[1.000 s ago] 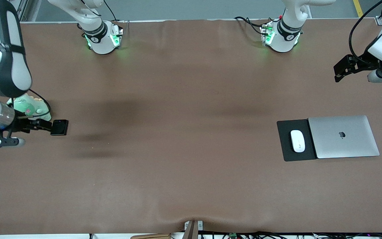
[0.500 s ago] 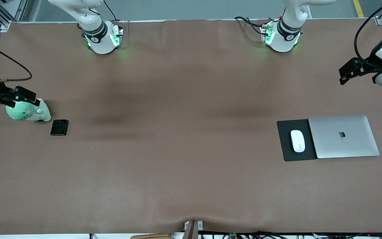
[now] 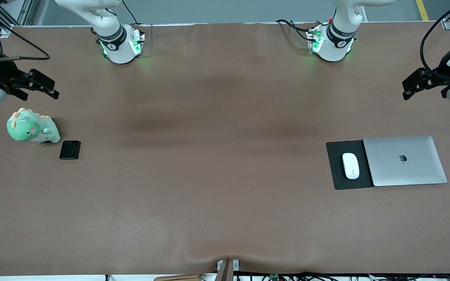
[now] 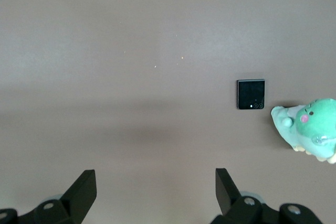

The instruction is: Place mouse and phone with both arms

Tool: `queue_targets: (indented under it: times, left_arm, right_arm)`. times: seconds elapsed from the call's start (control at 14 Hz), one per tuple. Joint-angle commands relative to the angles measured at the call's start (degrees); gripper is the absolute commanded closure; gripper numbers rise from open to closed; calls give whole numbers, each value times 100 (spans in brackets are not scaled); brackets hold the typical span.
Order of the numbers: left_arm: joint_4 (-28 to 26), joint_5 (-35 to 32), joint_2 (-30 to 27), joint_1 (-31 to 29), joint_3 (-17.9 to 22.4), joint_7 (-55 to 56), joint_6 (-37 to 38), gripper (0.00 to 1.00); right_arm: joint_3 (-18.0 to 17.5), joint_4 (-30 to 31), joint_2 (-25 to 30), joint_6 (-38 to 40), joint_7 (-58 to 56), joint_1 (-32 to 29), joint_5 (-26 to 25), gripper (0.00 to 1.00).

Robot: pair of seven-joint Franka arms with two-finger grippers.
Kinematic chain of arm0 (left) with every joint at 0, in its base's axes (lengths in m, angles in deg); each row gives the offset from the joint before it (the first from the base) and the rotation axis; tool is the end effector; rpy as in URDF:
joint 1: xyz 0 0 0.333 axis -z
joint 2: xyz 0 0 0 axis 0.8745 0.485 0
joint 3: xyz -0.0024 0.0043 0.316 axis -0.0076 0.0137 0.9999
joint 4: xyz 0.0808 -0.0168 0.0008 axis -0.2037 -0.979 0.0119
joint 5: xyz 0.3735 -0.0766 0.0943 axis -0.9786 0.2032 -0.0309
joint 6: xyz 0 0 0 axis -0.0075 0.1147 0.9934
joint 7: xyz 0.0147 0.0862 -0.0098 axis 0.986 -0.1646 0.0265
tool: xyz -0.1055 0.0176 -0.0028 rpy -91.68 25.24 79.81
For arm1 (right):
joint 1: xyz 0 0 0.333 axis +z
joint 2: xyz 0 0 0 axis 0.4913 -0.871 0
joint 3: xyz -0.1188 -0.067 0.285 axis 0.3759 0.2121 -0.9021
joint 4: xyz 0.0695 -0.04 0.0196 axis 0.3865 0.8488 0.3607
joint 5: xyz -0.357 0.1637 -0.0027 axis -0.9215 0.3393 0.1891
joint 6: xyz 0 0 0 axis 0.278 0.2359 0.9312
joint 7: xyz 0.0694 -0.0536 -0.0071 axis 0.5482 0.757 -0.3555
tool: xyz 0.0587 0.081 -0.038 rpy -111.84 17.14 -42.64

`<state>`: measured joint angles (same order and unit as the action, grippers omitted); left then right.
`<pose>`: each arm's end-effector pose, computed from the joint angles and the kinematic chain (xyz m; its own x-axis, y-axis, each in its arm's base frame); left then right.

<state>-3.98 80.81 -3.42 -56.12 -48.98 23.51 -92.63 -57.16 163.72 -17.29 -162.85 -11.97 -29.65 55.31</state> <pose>0.5305 -0.0361 0.6432 0.9993 0.0008 0.0377 0.0030 -0.9983 -0.0579 0.5094 0.0126 0.6200 0.9997 -0.0222 -0.0133 -0.0233 -0.9955 -0.0920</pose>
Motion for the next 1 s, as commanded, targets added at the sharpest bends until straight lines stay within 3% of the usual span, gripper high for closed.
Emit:
queue_targets:
  times: [0.0, 0.21, 0.93]
  left_arm:
    - [69, 176, 27, -47, 9, -231, -69, 0]
    - [69, 176, 10, -126, 9, -353, -25, 0]
    - [69, 211, 37, -196, 18, -231, 19, 0]
  right_arm:
    - [258, -38, 68, 194, 50, 5, -53, 0]
    - [338, -600, -116, 589, 59, -74, -62, 0]
    - [321, -900, -529, 731, -89, -92, -370, 0]
